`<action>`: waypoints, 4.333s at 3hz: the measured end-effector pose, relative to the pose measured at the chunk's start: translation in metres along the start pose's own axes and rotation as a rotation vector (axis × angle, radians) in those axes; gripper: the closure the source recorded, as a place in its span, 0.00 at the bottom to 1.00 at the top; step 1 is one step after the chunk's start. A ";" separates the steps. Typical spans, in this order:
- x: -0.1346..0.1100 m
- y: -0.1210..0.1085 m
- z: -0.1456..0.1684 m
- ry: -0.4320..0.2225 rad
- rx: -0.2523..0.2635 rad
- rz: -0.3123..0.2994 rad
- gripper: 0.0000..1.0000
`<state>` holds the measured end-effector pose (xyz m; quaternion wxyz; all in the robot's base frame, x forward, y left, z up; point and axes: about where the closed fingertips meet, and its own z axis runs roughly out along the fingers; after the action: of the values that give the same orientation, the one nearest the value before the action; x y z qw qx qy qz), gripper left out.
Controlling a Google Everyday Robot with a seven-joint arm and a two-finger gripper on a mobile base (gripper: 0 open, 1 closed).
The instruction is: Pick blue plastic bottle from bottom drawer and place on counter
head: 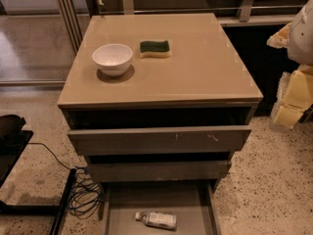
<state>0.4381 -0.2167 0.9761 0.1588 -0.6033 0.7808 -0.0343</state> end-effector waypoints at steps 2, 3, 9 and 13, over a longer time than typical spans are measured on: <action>0.008 0.014 0.024 -0.028 -0.033 0.030 0.00; 0.019 0.036 0.059 -0.077 -0.072 0.044 0.00; 0.010 0.113 0.212 -0.315 -0.115 -0.083 0.00; 0.009 0.138 0.385 -0.454 -0.088 -0.039 0.00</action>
Offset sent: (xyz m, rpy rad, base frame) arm -0.0198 -0.0052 -0.0837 0.1189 0.1097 -0.0396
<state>0.4192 -0.1346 0.5759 0.3034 -0.6167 0.7140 0.1334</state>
